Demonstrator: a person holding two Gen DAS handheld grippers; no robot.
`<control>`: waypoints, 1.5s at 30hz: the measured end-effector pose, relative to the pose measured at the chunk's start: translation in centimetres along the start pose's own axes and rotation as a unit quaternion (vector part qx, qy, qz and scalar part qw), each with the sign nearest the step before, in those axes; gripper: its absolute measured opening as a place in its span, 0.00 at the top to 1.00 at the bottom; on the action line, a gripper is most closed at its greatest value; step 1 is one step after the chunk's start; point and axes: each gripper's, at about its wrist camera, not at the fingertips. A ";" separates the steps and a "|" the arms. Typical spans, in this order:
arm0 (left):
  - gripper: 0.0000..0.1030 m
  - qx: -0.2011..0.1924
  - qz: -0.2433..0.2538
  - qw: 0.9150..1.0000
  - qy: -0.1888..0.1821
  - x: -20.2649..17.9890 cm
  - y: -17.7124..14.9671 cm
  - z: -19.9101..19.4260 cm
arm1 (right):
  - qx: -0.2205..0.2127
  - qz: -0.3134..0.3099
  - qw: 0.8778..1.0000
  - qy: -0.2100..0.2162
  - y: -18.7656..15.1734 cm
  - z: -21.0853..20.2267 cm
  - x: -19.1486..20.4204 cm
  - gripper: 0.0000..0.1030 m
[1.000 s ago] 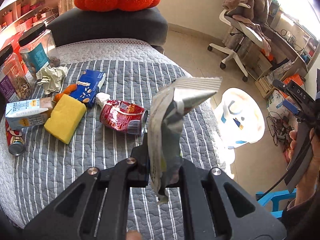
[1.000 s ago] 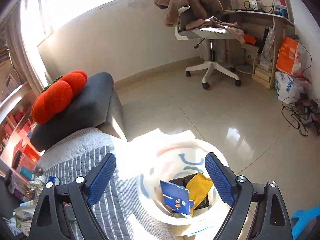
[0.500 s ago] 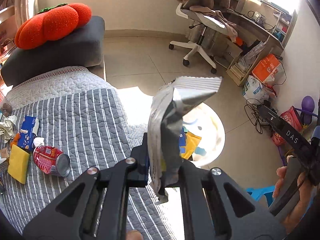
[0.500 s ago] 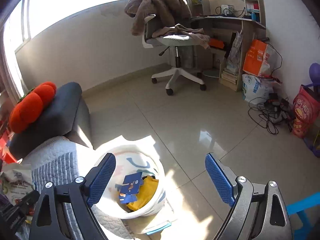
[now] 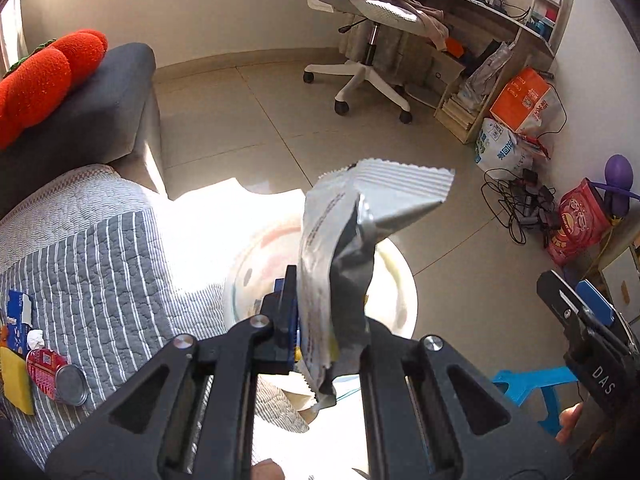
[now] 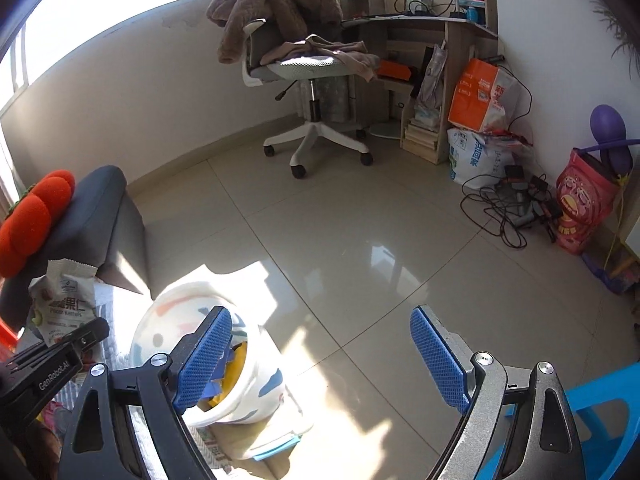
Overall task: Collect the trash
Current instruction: 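Lower the white wrapper into the bucket and open the left tool, then move the left tool back to the bed and grasp the yellow sponge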
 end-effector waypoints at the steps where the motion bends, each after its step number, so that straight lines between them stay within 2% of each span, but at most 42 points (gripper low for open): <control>1: 0.92 0.005 -0.002 1.000 0.000 -0.3 0.2 0.6 | 0.003 0.000 1.000 -0.003 -0.1 0.1 -0.1 0.10; 2: 0.91 0.011 -0.004 1.000 0.000 -0.4 0.4 1.2 | 0.005 -0.001 1.000 -0.005 -0.1 0.2 -0.2 0.11; 4: 0.80 0.023 -0.008 1.000 0.000 -0.7 0.6 2.1 | 0.007 -0.004 1.000 -0.011 -0.1 0.4 -0.3 0.11; 6: 0.53 0.033 -0.007 0.999 0.001 -1.0 0.7 2.8 | 0.009 -0.006 1.000 -0.015 -0.1 0.5 -0.3 0.11; 10: 0.47 0.036 -0.007 0.999 0.004 -1.0 0.6 2.7 | 0.017 -0.011 1.000 -0.021 -0.2 1.1 0.0 0.10; 11: 0.42 0.035 -0.007 0.999 0.006 -0.8 0.4 2.6 | 0.017 -0.011 1.000 -0.021 -0.2 1.1 0.2 0.10; 15: 0.32 0.025 -0.012 0.999 0.038 0.8 -0.5 1.4 | 0.017 -0.016 1.000 -0.014 -0.1 0.9 1.0 0.10; 21: 0.29 0.029 -0.049 0.995 0.082 6.2 -3.4 -1.0 | 0.013 -0.041 0.999 0.016 -0.4 0.1 4.6 0.10; 30: 0.24 0.032 -0.082 0.984 0.154 15.9 -7.3 -5.8 | 0.019 -0.146 0.987 0.069 -3.7 -0.8 14.3 0.10; 35: 0.23 0.065 -0.098 0.973 0.200 22.0 -10.1 -6.8 | 0.033 -0.181 0.978 0.102 -5.6 -1.0 19.0 0.10; 38: 0.23 0.102 -0.101 0.965 0.220 25.4 -11.5 -6.8 | 0.036 -0.202 0.972 0.114 -6.6 -1.1 21.4 0.10; 45: 0.23 0.171 -0.118 0.951 0.227 31.0 -13.3 -5.2 | 0.054 -0.248 0.956 0.149 -8.7 -0.9 26.7 0.10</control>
Point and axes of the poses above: each gripper's, at about its wrist camera, not at the fingertips, and z roughly the way its jaws point, x to its left, y to its top, and after that the axes turned 4 degrees about -y, right-handed
